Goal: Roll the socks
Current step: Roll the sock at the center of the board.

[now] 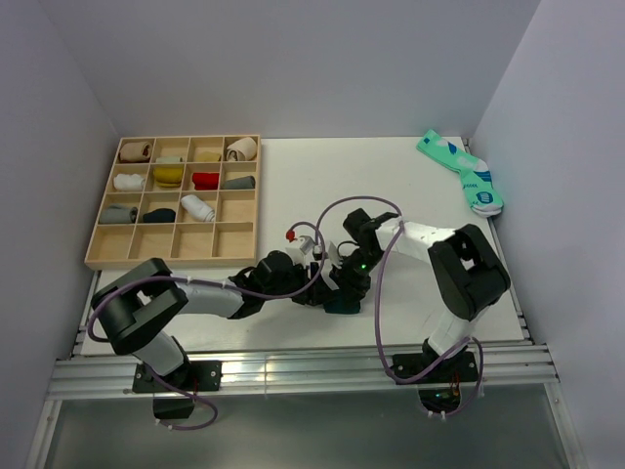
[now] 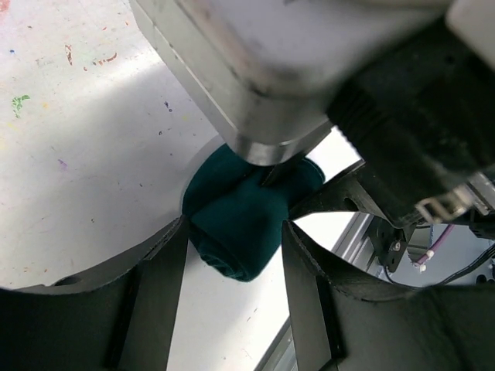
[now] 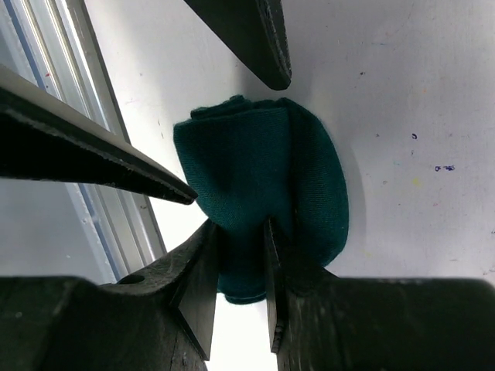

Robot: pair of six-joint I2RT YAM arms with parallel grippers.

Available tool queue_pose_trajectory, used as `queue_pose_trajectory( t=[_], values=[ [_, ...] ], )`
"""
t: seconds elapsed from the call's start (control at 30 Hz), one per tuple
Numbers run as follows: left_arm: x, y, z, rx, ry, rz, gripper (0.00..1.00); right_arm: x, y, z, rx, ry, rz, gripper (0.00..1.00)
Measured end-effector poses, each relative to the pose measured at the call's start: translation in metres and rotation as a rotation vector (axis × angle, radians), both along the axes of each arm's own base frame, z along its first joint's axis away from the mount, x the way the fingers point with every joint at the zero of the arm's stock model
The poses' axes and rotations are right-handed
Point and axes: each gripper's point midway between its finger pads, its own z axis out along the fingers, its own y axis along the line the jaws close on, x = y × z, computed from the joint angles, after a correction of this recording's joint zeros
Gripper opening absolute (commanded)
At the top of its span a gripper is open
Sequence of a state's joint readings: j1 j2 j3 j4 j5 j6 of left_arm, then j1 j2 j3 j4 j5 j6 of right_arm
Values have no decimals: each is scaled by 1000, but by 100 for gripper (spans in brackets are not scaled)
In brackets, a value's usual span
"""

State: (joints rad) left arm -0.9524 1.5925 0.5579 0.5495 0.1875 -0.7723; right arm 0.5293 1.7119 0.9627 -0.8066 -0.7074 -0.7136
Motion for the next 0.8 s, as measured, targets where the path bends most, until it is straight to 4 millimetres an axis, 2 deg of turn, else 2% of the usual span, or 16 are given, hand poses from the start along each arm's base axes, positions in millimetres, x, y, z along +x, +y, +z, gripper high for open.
queue_pose_trajectory(
  t=[0.33, 0.53, 0.8],
  values=[
    [3, -2, -10, 7, 7, -18, 54, -2, -4, -1, -34, 45, -32, 24],
    [6, -7, -18, 13, 15, -29, 50, -8, -10, -1, -75, 90, -66, 24],
    [3, -10, -22, -2, 28, -55, 54, -12, -16, -1, -105, 119, -83, 24]
  ],
)
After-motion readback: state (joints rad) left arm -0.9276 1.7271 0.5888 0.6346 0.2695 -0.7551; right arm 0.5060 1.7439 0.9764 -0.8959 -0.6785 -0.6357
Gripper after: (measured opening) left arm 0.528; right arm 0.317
